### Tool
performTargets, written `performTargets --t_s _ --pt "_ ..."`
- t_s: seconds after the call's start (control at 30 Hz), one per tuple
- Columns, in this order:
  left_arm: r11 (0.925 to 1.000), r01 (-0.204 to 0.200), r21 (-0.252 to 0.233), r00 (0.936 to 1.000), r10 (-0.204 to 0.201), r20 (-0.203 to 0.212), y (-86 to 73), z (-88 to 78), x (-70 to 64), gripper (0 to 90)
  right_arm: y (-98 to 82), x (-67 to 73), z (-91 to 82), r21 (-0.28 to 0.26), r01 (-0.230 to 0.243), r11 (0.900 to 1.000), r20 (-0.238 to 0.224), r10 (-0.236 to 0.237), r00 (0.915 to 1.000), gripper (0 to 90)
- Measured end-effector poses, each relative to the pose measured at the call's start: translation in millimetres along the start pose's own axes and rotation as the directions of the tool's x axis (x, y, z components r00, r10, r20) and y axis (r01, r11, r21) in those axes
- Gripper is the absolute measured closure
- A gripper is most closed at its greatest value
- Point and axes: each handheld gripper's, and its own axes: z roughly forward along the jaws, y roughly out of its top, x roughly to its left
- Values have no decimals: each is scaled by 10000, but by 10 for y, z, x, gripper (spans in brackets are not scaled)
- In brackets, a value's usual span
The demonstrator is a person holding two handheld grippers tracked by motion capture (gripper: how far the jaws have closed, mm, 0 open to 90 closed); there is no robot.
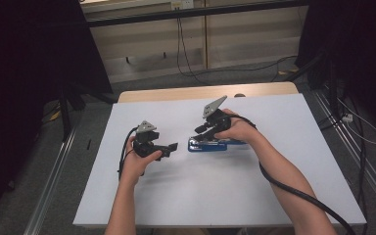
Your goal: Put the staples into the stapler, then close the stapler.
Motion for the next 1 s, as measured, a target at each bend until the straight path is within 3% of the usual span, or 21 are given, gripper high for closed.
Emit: performTargets --t_s 0.23,0.6,0.77,1.0 --pt "10000 -3 18 10000 3 56 4 37 -12 72 -53 52 -200 -204 -349 9992 491 358 9982 448" --pt "10000 -73 -62 9999 74 152 20 85 -43 78 -235 173 -470 -536 -845 9950 1286 908 9875 255" --pt "9999 -115 -114 9998 117 147 28 86 -55 78 -319 223 -586 -768 -1098 9910 1774 1220 9765 163" --pt "9999 -145 -77 9997 147 200 27 104 -69 78 -411 283 -751 -784 -1451 9863 2478 1603 9555 136"
